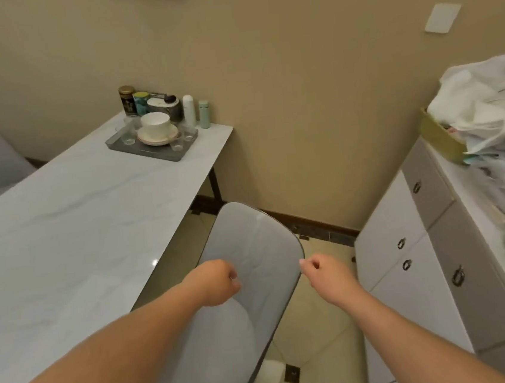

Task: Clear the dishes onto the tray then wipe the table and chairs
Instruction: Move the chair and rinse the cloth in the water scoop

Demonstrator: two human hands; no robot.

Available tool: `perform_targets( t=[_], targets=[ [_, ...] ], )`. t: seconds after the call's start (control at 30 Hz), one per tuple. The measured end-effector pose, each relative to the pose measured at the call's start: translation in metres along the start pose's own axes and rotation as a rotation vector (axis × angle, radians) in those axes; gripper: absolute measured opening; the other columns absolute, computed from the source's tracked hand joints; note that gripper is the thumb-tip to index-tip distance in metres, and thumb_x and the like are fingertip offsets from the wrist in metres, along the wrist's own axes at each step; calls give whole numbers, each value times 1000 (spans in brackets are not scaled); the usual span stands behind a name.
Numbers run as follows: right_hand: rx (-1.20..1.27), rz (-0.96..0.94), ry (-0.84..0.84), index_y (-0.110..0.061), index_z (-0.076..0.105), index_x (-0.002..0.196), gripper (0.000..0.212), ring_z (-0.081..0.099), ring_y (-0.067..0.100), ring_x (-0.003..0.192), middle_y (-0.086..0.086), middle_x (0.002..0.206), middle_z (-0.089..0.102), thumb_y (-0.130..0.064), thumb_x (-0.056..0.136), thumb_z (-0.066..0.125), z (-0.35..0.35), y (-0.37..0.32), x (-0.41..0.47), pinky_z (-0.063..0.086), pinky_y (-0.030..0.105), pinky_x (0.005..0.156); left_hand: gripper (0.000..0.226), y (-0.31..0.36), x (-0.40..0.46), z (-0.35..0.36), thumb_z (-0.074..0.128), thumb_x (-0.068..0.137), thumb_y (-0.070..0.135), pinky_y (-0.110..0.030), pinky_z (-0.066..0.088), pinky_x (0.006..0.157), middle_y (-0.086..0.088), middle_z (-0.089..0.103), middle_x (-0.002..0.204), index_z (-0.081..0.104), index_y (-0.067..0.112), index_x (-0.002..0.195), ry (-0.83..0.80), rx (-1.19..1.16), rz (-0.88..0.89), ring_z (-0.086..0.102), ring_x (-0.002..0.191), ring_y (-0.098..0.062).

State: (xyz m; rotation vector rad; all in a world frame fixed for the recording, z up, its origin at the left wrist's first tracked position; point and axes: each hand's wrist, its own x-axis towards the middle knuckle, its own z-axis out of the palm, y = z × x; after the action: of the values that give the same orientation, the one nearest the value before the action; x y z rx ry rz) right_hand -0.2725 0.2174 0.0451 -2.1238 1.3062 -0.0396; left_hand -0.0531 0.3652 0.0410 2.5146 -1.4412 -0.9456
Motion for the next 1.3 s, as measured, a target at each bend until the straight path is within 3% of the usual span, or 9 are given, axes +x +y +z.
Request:
perform_targets(
  t=[0.1,0.23,0.33,0.5,0.67,0.8,0.9,1.07,1.3],
  targets=[
    [19,-22,-8,-27,61,89,37,65,16,76,-4,81,69,-56,100,42,-10,-11,48,51,35,70,20,-5,29,-5,56,93,35,-32,48,72,5,60,80,66,18,92,5,-59,-29,61,84,-20],
    [43,-24,-52,-26,62,91,35,67,19,82,-4,88,70,-53,100,42,-23,-24,124,56,44,83,28,1,69,-4,54,93,36,-39,56,88,-1,71,105,71,17,106,-28,-115,-85,66,97,-23],
    [38,-61,-145,-20,64,93,36,70,24,83,0,90,72,-50,100,45,-28,-34,198,58,50,85,37,13,108,-9,54,96,39,-35,52,95,1,68,121,66,20,126,-18,-153,-147,63,109,-21],
    [12,-163,-365,-16,67,93,32,69,25,83,8,97,73,-43,100,50,-19,-50,315,58,45,83,52,43,176,-9,54,97,48,-36,48,103,1,62,134,55,20,140,2,-268,-367,58,121,-22],
    [-104,-271,-598,-11,67,107,35,65,23,91,8,104,70,-41,102,50,2,-76,380,56,48,92,92,101,220,8,53,84,78,-43,44,105,-9,52,146,43,13,149,-154,-399,-567,51,131,-31],
    [-215,-416,-734,-12,63,125,42,62,24,96,4,108,65,-43,102,47,33,-99,406,53,40,86,108,136,253,17,56,74,86,-44,48,98,-12,54,141,36,11,150,-213,-512,-727,55,122,-32],
    [-322,-496,-810,-7,57,133,53,62,29,100,10,119,64,-48,101,45,55,-112,411,52,39,83,115,147,270,24,58,77,81,-45,51,97,-15,52,142,14,11,158,-218,-478,-797,58,120,-34],
    [-476,-573,-761,-2,64,122,48,63,35,106,16,119,67,-43,102,47,83,-116,428,49,37,84,101,155,292,35,56,89,67,-43,53,88,-17,60,128,13,5,156,-209,-413,-835,62,111,-34],
    [-538,-599,-674,-10,59,81,25,61,31,78,9,89,65,-31,93,53,78,-102,441,48,35,66,63,170,300,40,60,92,37,-35,43,65,-8,57,99,36,2,139,-125,-356,-779,61,90,-29]
  ],
)
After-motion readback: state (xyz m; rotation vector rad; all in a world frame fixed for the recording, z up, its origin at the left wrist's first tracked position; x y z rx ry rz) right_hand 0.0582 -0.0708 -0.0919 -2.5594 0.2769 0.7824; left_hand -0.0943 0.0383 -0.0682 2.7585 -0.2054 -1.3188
